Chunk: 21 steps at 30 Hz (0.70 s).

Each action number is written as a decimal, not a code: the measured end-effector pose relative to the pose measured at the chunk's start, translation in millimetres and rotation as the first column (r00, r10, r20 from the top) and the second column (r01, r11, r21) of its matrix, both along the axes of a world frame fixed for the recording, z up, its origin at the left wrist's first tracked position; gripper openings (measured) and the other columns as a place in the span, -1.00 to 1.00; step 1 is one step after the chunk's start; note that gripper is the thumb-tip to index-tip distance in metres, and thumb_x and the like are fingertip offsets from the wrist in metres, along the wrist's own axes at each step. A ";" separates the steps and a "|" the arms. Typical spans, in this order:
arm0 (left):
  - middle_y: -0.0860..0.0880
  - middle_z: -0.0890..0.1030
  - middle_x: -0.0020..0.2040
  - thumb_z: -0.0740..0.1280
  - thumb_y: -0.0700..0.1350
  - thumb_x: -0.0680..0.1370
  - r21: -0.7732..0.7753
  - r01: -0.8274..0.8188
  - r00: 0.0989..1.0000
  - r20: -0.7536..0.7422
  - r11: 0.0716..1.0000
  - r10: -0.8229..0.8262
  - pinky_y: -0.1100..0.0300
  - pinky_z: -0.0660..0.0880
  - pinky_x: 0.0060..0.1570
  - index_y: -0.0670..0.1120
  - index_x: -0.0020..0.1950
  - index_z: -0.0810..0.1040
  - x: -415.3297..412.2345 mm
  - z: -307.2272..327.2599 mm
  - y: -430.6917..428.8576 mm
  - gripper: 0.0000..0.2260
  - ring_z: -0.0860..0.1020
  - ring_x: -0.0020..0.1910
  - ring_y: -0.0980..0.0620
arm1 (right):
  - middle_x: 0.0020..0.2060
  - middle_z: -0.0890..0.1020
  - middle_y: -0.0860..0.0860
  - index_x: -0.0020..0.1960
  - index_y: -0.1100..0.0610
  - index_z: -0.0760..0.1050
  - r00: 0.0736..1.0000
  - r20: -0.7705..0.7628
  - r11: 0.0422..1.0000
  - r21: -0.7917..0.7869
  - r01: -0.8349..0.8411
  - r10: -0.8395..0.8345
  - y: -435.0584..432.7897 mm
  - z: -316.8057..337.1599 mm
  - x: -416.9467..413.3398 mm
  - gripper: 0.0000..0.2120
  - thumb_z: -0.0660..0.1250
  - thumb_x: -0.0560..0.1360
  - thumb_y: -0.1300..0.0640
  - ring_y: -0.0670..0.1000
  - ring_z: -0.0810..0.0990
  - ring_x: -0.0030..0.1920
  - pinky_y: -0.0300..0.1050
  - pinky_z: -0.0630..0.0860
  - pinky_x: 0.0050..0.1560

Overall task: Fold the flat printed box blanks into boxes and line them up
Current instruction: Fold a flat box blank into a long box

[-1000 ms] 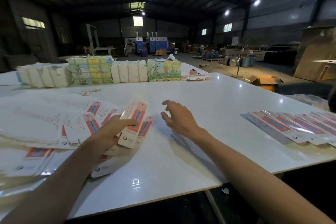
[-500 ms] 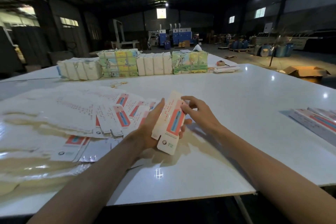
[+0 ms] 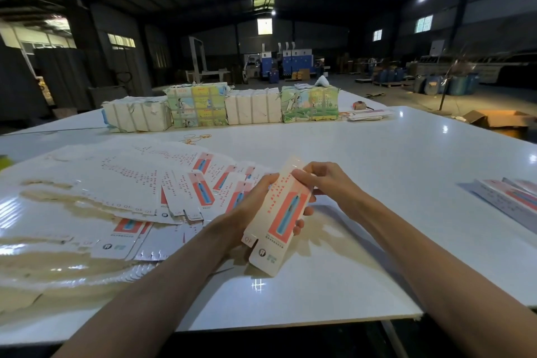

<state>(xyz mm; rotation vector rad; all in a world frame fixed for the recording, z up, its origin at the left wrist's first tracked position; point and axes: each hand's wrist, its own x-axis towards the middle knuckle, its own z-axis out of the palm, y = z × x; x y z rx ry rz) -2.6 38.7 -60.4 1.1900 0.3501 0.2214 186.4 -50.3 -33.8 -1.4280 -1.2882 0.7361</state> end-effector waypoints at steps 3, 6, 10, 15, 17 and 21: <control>-0.22 0.63 0.16 -0.07 0.29 0.74 -0.053 0.080 0.996 0.051 0.995 -0.077 -0.03 0.66 -0.01 -0.08 0.26 0.53 -0.2 -7.6 8.7 -0.44 0.70 -0.04 -0.18 | -0.10 0.78 0.11 0.04 0.35 0.66 0.998 -0.048 0.998 -0.044 -0.036 0.034 0.2 -2.2 6.9 -0.54 0.41 0.63 -0.11 0.10 0.78 -0.05 -0.15 0.66 -0.02; -0.22 0.61 0.18 -0.08 0.27 0.75 -0.072 0.126 0.990 0.068 0.989 -0.121 -0.04 0.64 0.04 -0.09 0.29 0.52 2.7 -5.3 7.7 -0.44 0.70 0.00 -0.17 | -0.08 0.77 0.15 0.00 0.29 0.72 0.990 -0.135 0.998 -0.038 -0.050 0.045 -0.2 -0.3 10.9 -0.60 0.40 0.64 -0.08 0.12 0.78 -0.04 -0.08 0.63 0.03; -0.21 0.60 0.22 0.25 0.36 0.63 0.041 0.065 0.996 0.066 0.997 -0.067 0.03 0.68 0.00 -0.11 0.33 0.51 5.3 0.3 1.6 -0.43 0.71 -0.03 -0.09 | -0.10 0.75 0.18 -0.09 0.19 0.73 0.975 -0.216 0.999 0.022 -0.050 0.054 -2.7 4.9 10.1 -0.61 0.37 0.65 -0.10 0.14 0.76 -0.03 -0.08 0.60 0.02; -0.18 0.67 0.04 0.48 0.31 0.47 0.020 0.119 0.992 0.044 0.993 -0.119 0.02 0.71 -0.08 -0.15 0.20 0.61 3.6 14.2 -1.6 -0.43 0.72 -0.15 -0.09 | -0.16 0.70 0.15 -0.09 0.22 0.68 0.935 -0.338 0.994 0.070 -0.089 0.108 -2.8 3.1 3.4 -0.62 0.35 0.66 -0.09 0.13 0.71 -0.05 0.02 0.58 0.07; -0.12 0.67 -0.11 0.33 0.34 0.53 0.010 0.040 0.999 0.027 0.999 -0.040 0.12 0.68 -0.20 -0.13 0.08 0.63 7.0 11.3 -0.5 -0.47 0.68 -0.29 -0.02 | -0.16 0.67 0.12 -0.06 0.23 0.65 0.917 -0.377 0.990 0.091 -0.105 0.132 -3.5 5.3 1.0 -0.63 0.36 0.66 -0.09 0.10 0.68 -0.04 0.04 0.60 0.11; -0.05 0.62 -0.25 0.35 0.37 0.48 -0.065 0.035 0.999 0.037 0.997 -0.032 0.22 0.62 -0.33 -0.11 0.02 0.49 13.2 2.3 -2.4 -0.47 0.59 -0.40 0.06 | -0.16 0.65 0.12 0.03 0.25 0.61 0.880 -0.449 0.981 0.172 -0.084 0.154 -2.6 8.4 -2.7 -0.73 0.41 0.64 0.01 0.09 0.66 -0.02 0.00 0.64 0.11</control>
